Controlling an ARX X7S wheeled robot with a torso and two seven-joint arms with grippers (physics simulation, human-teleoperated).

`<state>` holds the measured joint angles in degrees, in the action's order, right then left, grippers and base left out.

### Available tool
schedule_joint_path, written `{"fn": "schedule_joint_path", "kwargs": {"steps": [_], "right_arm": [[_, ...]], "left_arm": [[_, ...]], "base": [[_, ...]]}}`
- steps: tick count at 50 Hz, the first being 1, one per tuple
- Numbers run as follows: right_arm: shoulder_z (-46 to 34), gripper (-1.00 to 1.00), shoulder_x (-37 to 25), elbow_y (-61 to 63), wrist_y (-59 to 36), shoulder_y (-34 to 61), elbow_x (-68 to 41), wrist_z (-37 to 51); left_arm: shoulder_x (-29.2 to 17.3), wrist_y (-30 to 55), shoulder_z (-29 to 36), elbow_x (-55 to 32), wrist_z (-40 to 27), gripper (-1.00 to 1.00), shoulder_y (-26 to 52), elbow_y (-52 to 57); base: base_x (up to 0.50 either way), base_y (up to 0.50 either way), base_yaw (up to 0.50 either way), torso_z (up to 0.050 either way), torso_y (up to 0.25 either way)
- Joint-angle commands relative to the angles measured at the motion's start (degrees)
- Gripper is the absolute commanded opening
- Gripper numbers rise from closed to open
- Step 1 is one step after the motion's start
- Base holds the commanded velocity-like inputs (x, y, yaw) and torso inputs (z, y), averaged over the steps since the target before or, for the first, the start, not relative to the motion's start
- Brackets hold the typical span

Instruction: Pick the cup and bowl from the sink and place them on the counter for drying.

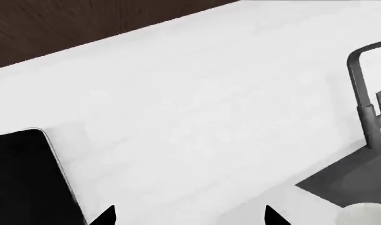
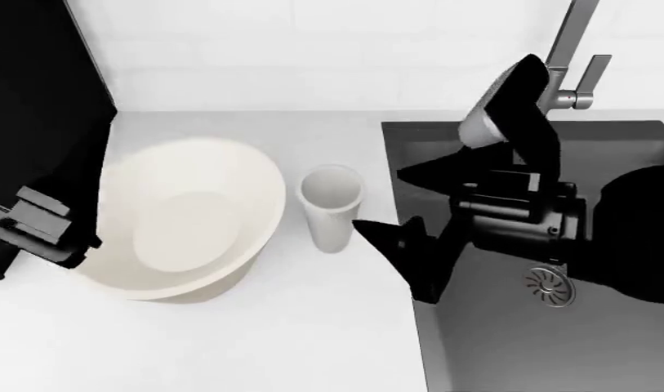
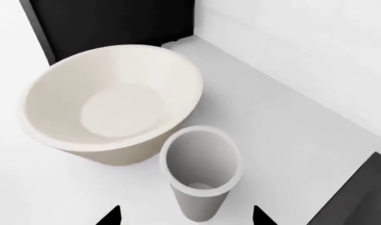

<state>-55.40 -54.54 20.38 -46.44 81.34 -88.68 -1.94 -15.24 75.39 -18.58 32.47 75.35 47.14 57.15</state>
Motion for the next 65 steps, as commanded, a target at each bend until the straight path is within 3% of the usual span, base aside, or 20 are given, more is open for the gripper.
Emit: {"fn": "schedule_joint_path", "kwargs": {"steps": [1, 2, 6, 9, 10, 20, 28, 37, 59, 65], "right_arm": [[5.5, 1.0, -8.5, 8.7, 5.8, -0.6, -1.7, 2.6], [6.0, 1.0, -9.3, 9.5, 7.0, -1.1, -1.1, 2.5], [8.1, 1.0, -12.7, 12.7, 11.6, -3.1, 0.6, 2.9], [9.5, 1.0, -16.2, 15.4, 15.7, -5.3, 0.5, 3.3], [9.7, 1.0, -17.2, 16.0, 16.6, -5.9, 0.4, 3.2], [11.8, 1.0, -22.8, 18.7, 25.6, -9.9, 1.7, 3.6], [12.3, 1.0, -24.6, 19.9, 33.9, -13.7, 5.2, 4.0], [12.8, 1.0, -24.7, 20.6, 39.8, -15.9, 7.9, 5.1], [15.0, 1.0, -26.9, 25.0, 58.1, -22.5, 16.4, 12.2], [15.3, 1.0, -27.9, 26.5, 60.5, -23.5, 17.9, 13.9]], "left_arm": [[-54.3, -54.1, -7.9, -53.8, -54.1, 1.0, -32.9, -2.6], [-60.9, -62.7, -7.6, -62.4, -62.7, 1.0, -32.8, -2.6], [-61.4, -65.1, -6.3, -96.8, -95.1, 1.0, -32.1, -2.7], [-61.7, -65.2, -6.0, -122.6, -95.2, 1.0, -31.8, -2.7], [-61.8, -65.2, -5.8, -125.5, -95.3, 1.0, -31.7, -2.7], [-63.8, -67.4, -2.3, -125.4, -95.8, 1.0, -29.4, -2.9], [-62.9, -66.2, -3.7, -125.7, -95.8, 1.0, -29.9, -2.7], [-63.2, -66.6, -2.5, -125.5, -96.1, 1.0, -29.1, -2.6], [-66.8, -71.7, 9.0, -124.8, -98.4, 1.0, -21.1, -1.8], [-65.2, -71.0, 8.0, -123.8, -98.2, 1.0, -22.3, -1.8]], "base": [[0.0, 0.0, 0.0, 0.0, 0.0], [0.0, 0.0, 0.0, 0.0, 0.0], [0.0, 0.0, 0.0, 0.0, 0.0], [0.0, 0.0, 0.0, 0.0, 0.0], [0.0, 0.0, 0.0, 0.0, 0.0], [0.0, 0.0, 0.0, 0.0, 0.0], [0.0, 0.0, 0.0, 0.0, 0.0], [0.0, 0.0, 0.0, 0.0, -0.002], [0.0, 0.0, 0.0, 0.0, 0.0], [0.0, 0.0, 0.0, 0.0, 0.0]]}}
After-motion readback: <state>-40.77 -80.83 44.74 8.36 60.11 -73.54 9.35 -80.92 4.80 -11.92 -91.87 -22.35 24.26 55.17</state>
